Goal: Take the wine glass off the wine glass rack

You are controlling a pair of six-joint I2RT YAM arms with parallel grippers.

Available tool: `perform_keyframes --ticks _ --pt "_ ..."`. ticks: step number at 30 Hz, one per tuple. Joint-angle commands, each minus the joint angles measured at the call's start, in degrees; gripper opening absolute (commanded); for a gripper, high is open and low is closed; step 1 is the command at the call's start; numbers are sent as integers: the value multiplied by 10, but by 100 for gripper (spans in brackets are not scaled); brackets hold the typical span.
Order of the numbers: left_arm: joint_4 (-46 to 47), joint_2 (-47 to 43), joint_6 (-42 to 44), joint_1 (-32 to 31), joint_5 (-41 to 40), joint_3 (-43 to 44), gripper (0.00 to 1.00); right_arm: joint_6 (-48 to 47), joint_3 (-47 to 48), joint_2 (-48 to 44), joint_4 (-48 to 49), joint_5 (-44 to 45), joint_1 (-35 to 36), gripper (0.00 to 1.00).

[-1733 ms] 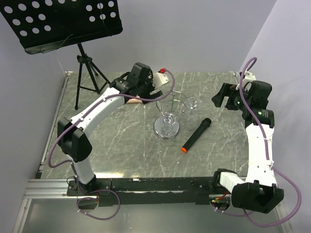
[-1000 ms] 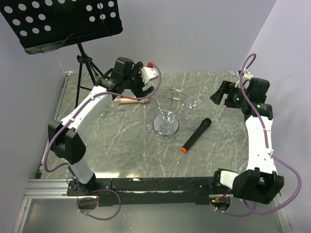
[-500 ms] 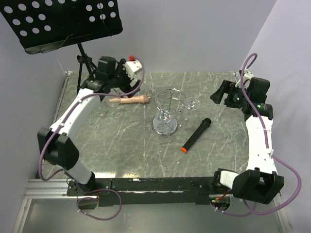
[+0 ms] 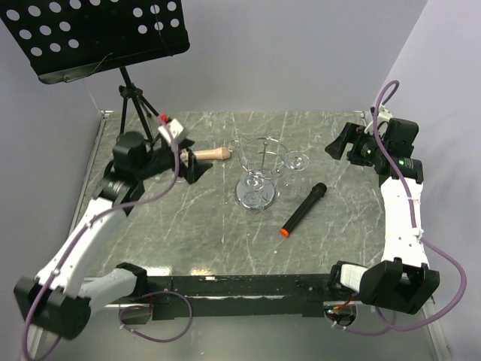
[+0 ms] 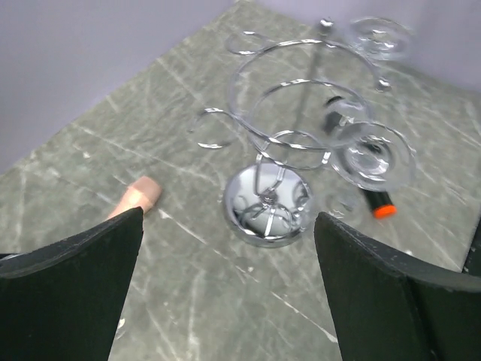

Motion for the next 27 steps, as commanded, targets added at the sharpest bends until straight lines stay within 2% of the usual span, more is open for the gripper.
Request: perform_keyframes --ticks 1,5,7,13,19,25,27 --pt "65 -54 -5 0 81 -78 98 2 16 -11 19 -27 -7 91" --pt "82 -45 -20 -6 154 -103 93 -23 20 -15 10 -23 -8 90" --pt "134 -34 -33 -7 184 -124 89 -34 25 -15 4 -16 -7 90" --pt "270 -5 -12 -42 181 -177 77 -60 43 -18 -24 -3 -8 89" --pt "412 24 -61 -85 166 -232 73 -109 75 -21 -63 18 -7 89" --pt "473 70 -52 -105 176 -249 68 -139 96 -18 -95 51 -8 89" --pt "468 87 -17 -116 185 -242 66 -151 95 -19 -95 71 -8 89"
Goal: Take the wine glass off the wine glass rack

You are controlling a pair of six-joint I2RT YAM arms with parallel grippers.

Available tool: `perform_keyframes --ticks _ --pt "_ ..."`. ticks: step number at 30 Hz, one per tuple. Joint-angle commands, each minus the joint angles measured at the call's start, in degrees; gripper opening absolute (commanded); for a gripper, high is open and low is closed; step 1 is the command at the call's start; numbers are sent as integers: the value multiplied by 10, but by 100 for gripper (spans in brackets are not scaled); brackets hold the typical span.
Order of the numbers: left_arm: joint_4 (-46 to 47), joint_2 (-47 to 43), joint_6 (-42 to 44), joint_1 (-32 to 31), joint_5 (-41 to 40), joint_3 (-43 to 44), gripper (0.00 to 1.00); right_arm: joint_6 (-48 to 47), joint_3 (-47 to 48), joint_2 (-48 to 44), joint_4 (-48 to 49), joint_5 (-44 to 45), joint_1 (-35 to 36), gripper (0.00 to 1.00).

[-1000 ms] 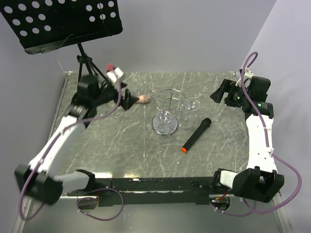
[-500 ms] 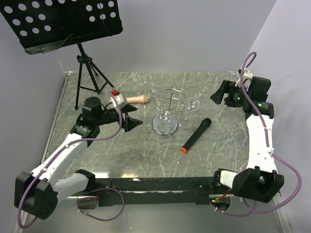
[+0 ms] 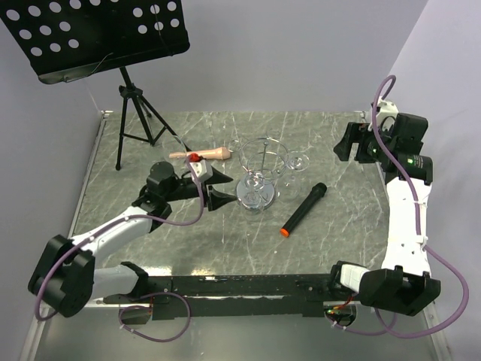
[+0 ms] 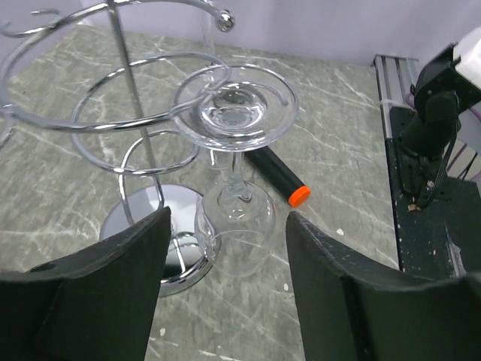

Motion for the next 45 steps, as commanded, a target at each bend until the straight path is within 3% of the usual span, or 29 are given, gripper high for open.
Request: perform_keyframes --ticks 1,5,25,36,45 --pt "68 29 46 -24 31 10 65 -42 21 -11 -17 50 -3 89" --pt "71 60 69 -36 45 27 62 -61 18 -10 -20 72 -4 88" --pt "244 197 -27 -78 49 57 50 -105 -1 -30 -74 92 -34 89" --pt "240 222 -23 -81 47 73 42 -103 6 -23 -77 85 -45 89" --pt "235 229 -6 -81 45 69 41 -103 12 -13 -76 81 -45 89"
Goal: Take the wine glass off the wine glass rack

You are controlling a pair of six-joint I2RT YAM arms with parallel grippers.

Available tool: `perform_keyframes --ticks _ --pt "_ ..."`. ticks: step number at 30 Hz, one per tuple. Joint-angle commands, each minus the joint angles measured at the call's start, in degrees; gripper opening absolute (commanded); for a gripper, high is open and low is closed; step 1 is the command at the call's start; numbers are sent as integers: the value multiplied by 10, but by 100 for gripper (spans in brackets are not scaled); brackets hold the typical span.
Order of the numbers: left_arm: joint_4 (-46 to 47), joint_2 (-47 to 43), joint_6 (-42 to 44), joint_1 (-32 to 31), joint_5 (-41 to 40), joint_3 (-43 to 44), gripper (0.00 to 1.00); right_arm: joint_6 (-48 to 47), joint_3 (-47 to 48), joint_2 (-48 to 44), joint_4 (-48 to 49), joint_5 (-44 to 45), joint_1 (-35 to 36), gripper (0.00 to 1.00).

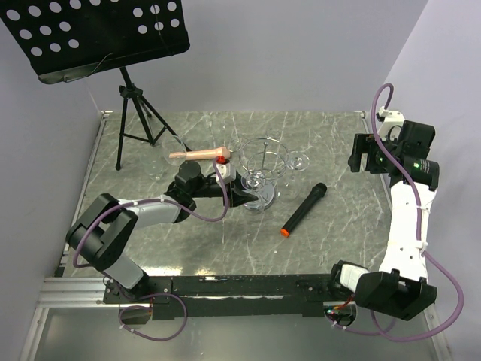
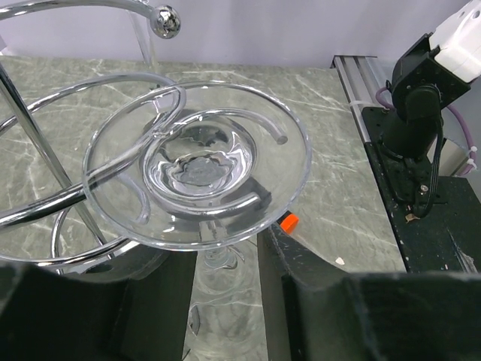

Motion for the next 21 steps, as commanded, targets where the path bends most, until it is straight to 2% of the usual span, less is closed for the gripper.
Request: perform_keyframes --ticks 1,13,15,18,21 --pt "22 6 17 -2 12 16 40 -7 14 3 -2 -6 -5 89" --pt "8 5 51 -4 -4 14 22 -7 0 -5 2 -5 -5 89" --pt "6 4 53 -4 -3 16 16 -8 -2 -5 2 -6 -4 89" --pt "21 -2 39 -4 3 18 1 -11 -4 -5 4 -4 -6 89" --pt "45 -11 9 -4 -4 22 1 -9 -4 -2 7 -4 -6 89"
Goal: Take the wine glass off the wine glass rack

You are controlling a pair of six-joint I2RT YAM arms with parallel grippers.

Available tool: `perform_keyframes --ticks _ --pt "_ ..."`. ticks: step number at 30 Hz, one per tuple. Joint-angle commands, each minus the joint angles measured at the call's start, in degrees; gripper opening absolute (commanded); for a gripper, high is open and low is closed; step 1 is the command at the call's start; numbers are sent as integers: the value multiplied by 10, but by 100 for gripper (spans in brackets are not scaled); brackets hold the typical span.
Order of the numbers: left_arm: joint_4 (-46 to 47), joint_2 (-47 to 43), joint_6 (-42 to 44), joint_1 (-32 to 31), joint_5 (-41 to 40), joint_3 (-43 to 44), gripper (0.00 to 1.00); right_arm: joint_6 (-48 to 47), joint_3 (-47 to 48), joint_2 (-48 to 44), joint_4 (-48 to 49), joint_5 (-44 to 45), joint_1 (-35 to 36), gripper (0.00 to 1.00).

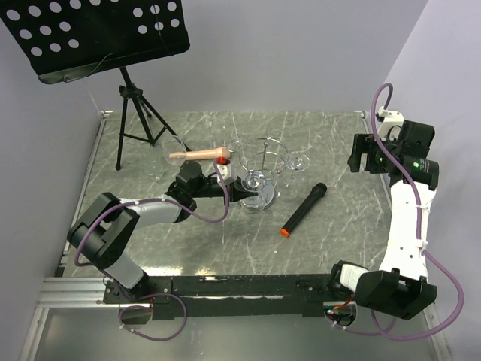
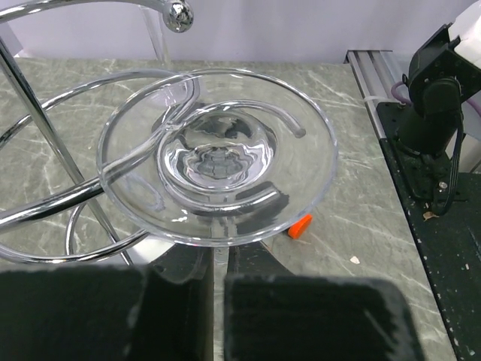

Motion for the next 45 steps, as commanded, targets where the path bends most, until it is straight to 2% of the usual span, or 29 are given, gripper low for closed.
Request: perform_keyframes --ticks 1,7,23,45 --pt "45 -19 -23 -3 5 25 1 -5 -2 -3 8 -1 -5 89" --pt "46 -27 -35 -4 -7 35 1 -4 -4 -5 9 -7 -6 89" --pt "-41 -68 -13 -3 1 36 1 17 -39 -12 42 -17 -5 89" --pt "-40 -84 0 -4 33 22 1 11 -45 -25 33 -20 -8 89"
